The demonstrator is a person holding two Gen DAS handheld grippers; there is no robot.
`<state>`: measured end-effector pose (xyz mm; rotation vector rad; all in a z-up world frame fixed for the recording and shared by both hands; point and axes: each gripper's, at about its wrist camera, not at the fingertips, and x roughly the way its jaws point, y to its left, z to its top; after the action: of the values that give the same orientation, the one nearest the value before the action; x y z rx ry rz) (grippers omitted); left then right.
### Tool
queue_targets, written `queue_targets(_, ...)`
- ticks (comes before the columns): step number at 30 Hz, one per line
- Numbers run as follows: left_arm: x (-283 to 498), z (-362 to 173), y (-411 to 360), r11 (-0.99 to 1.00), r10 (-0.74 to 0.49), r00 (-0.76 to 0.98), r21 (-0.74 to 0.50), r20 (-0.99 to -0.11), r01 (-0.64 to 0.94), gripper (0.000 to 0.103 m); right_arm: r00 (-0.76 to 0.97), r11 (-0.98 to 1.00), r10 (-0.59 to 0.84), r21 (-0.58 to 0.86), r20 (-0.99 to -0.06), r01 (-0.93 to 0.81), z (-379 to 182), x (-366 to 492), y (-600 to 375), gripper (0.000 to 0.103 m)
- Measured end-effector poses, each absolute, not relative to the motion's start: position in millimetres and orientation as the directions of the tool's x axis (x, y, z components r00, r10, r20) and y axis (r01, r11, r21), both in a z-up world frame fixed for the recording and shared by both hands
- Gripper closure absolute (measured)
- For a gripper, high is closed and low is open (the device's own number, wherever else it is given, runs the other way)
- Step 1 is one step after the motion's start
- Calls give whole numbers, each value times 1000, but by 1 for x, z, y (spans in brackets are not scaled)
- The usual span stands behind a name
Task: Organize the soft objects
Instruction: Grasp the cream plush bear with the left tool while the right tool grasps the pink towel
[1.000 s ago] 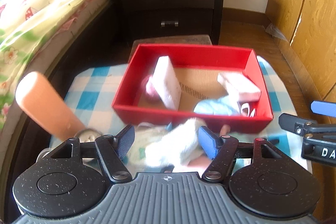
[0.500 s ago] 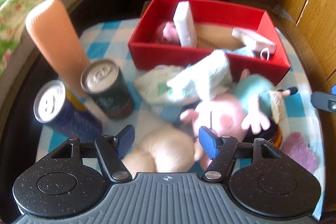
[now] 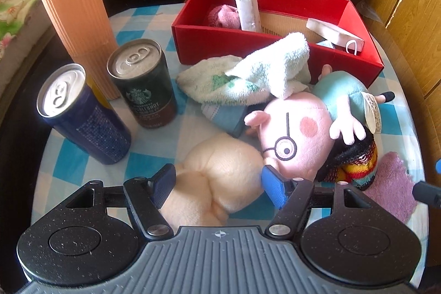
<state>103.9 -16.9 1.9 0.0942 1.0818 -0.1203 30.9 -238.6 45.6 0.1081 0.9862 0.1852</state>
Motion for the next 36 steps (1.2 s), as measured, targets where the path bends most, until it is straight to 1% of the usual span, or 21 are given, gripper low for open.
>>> queue_targets(15, 109, -14, -14, 984, -80, 447, 1, -891, 177, 24, 480, 976, 219, 200, -849, -91, 25, 22, -244, 48)
queue_targets(19, 109, -17, -13, 984, -87, 443, -7, -892, 178, 23, 459, 975, 224, 198, -860, -103, 19, 27, -242, 42)
queue_targets(28, 98, -24, -10, 981, -103, 405, -26, -909, 190, 22, 421, 978, 202, 160, -884, -132, 8, 39, -239, 41)
queue_targets(30, 94, -27, -12, 980, -93, 392, -15, -915, 196, 22, 398, 977, 202, 156, -895, -144, 4, 43, -237, 35)
queue_targets(31, 91, -29, -14, 980, -83, 383, -5, -920, 200, 22, 376, 975, 209, 161, -903, -153, 1, 45, -236, 27)
queue_targets(32, 90, -31, -15, 979, -80, 376, -1, -923, 206, 22, 359, 973, 219, 173, -907, -154, -2, 47, -236, 24)
queue_targets(34, 86, -33, -17, 976, -78, 371, 5, -925, 217, 22, 332, 970, 232, 191, -914, -151, -9, 49, -235, 24)
queue_targets(36, 85, -34, -19, 975, -73, 371, 12, -926, 220, 22, 336, 976, 199, 154, -920, -156, -13, 50, -232, 24)
